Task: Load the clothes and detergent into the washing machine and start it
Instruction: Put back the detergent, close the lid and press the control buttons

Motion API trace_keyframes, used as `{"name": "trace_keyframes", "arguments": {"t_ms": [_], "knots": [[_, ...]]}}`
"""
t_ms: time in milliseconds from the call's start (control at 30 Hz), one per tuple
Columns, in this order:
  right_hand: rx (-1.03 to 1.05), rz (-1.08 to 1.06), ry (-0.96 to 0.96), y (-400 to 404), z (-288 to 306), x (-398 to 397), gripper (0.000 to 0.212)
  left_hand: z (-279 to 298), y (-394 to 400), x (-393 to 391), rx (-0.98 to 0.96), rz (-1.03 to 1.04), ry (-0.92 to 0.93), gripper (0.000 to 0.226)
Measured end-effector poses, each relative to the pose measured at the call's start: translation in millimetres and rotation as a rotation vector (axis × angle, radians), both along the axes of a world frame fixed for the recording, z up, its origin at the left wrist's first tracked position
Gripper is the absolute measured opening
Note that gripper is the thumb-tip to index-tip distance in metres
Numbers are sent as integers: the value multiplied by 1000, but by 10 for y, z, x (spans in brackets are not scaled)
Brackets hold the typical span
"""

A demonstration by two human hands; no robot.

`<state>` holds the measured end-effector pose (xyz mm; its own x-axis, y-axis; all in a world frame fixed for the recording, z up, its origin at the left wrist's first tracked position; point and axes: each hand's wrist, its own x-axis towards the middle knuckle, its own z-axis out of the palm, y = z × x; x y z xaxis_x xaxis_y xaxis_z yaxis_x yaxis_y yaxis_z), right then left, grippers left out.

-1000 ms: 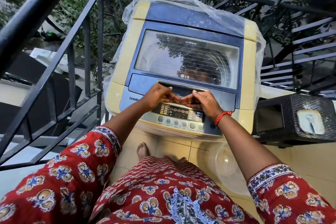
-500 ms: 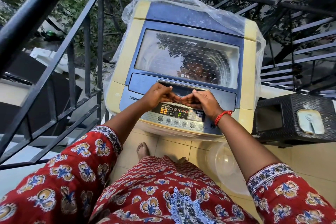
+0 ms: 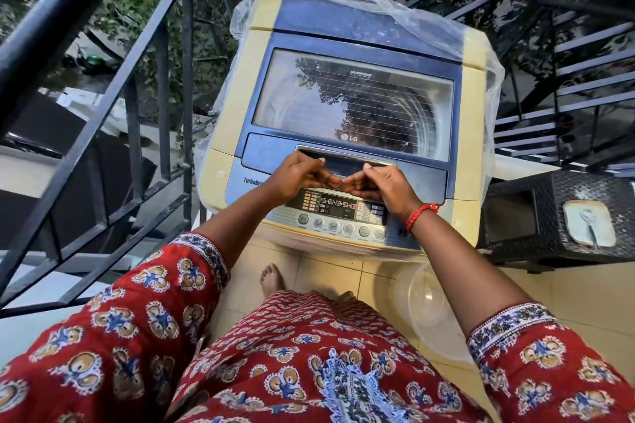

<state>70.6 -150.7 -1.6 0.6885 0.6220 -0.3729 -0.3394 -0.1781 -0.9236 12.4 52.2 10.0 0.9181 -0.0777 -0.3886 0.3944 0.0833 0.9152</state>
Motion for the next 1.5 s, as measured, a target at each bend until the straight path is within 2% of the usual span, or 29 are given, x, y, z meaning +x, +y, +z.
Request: {"name": "trace_keyframes", "arguments": {"t_ms": [300,567,1500], "knots": [[-4,-2,-10,-1,-1,3,42,20,-21,2,-25,5,-2,54],[-19,1,-29,-3,-18,6,42,-43,8,8,28,-11,-30,44],[-36,14,-40,1,34,3,43,-114,16,33,40,-21,-5,43]]}}
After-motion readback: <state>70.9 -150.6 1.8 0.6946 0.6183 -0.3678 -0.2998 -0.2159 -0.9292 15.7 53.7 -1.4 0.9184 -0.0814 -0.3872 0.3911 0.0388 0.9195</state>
